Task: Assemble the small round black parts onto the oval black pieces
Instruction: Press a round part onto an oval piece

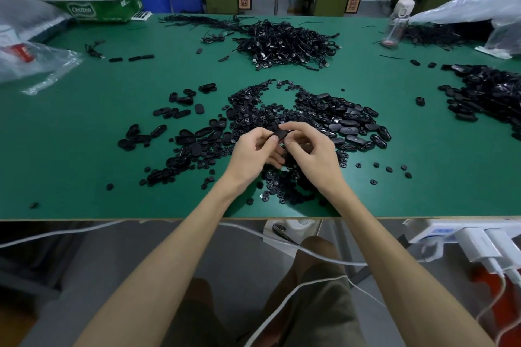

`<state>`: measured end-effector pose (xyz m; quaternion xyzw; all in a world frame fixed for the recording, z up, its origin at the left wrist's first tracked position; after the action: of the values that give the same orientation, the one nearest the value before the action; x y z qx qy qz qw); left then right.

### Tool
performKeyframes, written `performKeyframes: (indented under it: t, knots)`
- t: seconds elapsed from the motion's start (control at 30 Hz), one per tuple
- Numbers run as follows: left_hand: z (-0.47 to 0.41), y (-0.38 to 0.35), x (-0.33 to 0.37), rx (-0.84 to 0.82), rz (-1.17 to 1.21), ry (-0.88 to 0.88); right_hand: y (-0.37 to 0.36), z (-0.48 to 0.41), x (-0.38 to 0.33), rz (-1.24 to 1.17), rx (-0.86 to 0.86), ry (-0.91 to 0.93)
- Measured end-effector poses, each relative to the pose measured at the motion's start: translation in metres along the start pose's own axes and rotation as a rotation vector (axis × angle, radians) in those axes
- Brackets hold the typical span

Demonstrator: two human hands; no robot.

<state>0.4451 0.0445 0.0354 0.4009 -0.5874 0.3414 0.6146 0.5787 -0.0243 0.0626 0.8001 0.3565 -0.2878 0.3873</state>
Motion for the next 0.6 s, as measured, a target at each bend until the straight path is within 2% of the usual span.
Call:
performKeyframes:
  t: [0.3,0.6]
  knots:
    - [0.0031,-0.0043,0.0050,-0.037,-0.057,-0.036,0.0075,-0.0004,0.0077,0.015,0.078,-0.030]
    - [0.0038,-0.0053,0.0061,-0.024,-0.101,-0.047,0.0075,0.0007,0.0046,0.000,0.067,-0.027]
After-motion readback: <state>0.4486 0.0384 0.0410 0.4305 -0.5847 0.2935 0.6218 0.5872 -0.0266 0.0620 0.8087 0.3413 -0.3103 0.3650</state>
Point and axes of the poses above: each hand's wrist, its own z-axis away from the middle knuckle, its own y-axis out of the back of the hand, x = y × z, the point moved 6 cm from there along -z, towards the middle knuckle, and after that the axes turned 9 degrees about y, right-handed, at the moved point
